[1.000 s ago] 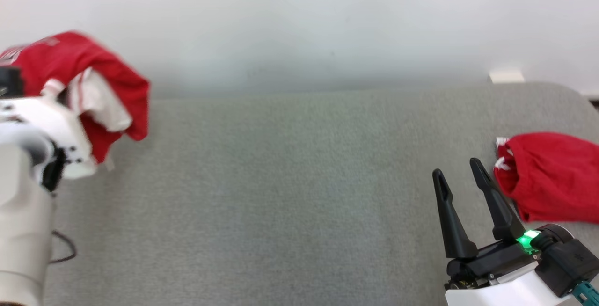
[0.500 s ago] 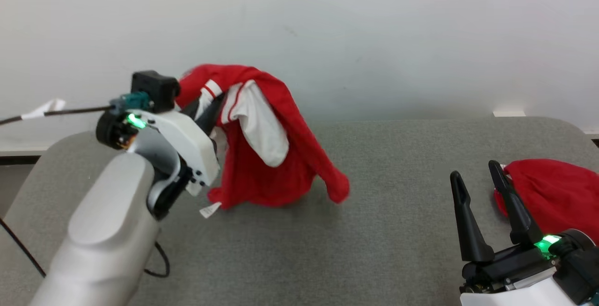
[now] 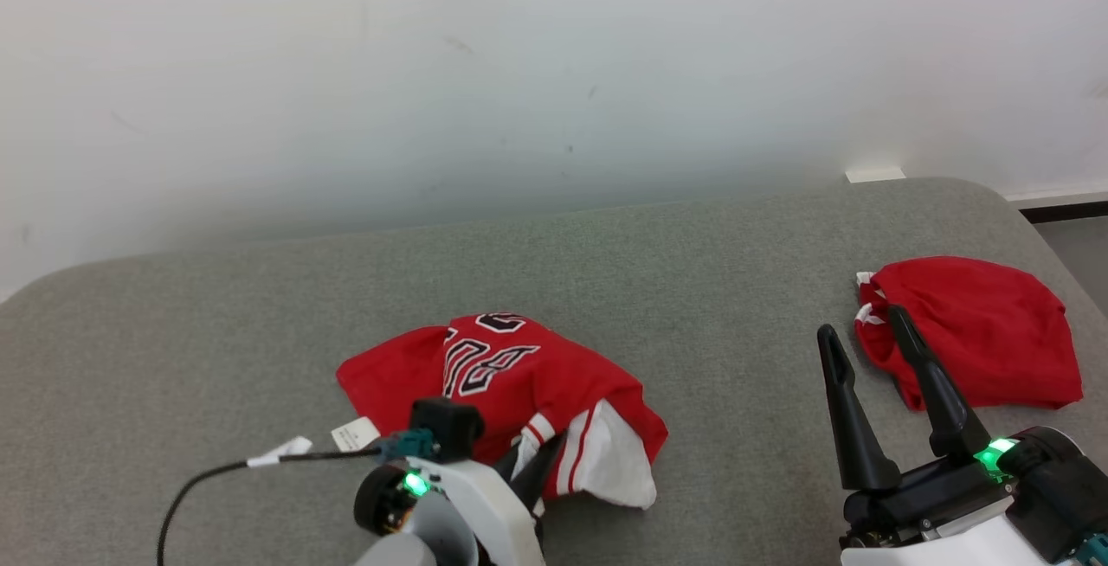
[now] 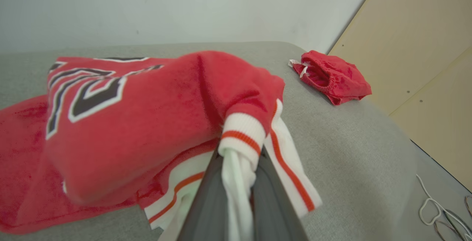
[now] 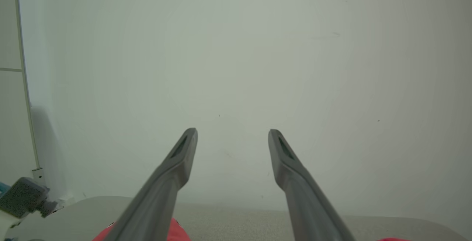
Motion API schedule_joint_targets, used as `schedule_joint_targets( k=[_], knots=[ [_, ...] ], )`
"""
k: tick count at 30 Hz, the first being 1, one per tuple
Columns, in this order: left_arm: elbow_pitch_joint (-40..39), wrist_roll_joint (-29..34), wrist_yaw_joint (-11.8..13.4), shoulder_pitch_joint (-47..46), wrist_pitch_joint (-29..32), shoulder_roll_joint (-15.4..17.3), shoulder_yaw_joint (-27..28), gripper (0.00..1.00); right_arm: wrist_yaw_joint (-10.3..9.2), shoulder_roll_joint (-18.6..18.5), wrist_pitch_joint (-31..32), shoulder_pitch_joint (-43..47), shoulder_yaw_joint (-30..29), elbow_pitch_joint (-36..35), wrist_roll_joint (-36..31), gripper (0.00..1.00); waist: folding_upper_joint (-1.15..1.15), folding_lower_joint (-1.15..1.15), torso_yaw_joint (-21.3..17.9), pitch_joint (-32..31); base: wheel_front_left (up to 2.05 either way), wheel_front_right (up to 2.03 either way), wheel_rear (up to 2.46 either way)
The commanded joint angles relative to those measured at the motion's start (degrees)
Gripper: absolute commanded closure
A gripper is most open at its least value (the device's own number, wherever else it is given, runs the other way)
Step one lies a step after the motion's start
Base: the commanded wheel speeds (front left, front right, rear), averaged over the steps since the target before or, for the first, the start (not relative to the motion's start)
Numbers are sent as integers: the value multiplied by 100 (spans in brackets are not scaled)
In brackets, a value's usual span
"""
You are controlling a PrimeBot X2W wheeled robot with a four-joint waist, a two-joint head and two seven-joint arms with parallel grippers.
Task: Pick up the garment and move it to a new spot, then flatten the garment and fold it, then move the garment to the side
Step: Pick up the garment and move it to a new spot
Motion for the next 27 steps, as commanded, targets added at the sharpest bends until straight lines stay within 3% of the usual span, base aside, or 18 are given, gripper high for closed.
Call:
schedule_joint_targets(
  k=[1,3,4,5,6,7,16,21,27],
  knots=[
    [273,51,-25,118,-150,-96,-89,100,-16,-49,3,-73,28,62,62,0,0,1,-75,44,0,0,0],
    [643,173,-50,122,-289,-185,-277,100,-16,-59,3,-91,60,110,68,0,0,1,-113,64,0,0,0],
    [815,214,-52,91,-400,-223,-326,83,-16,-62,3,-97,83,124,74,0,0,1,-134,73,0,0,0],
    [995,327,-51,41,-484,-239,-409,55,-16,-62,3,-104,107,136,75,0,0,1,-157,80,0,0,0],
    [1137,396,-44,-10,-589,-262,-458,13,-16,-62,3,-107,116,150,81,0,0,1,-174,90,0,0,0],
    [1240,367,-53,-40,-713,-296,-461,0,-16,-62,3,-104,115,163,85,0,0,1,-179,96,0,0,0],
    [1541,358,-92,-242,-1287,-334,-469,0,-16,-6,3,39,-7,223,-4,0,0,1,-30,32,0,0,0],
    [1309,273,-35,-129,-1345,-91,-351,0,-16,45,3,142,-132,203,-78,0,0,1,184,-42,0,0,0],
    [807,106,227,213,-1436,374,31,0,-16,99,3,237,-249,154,-103,0,0,1,349,-89,0,0,0]
  ],
)
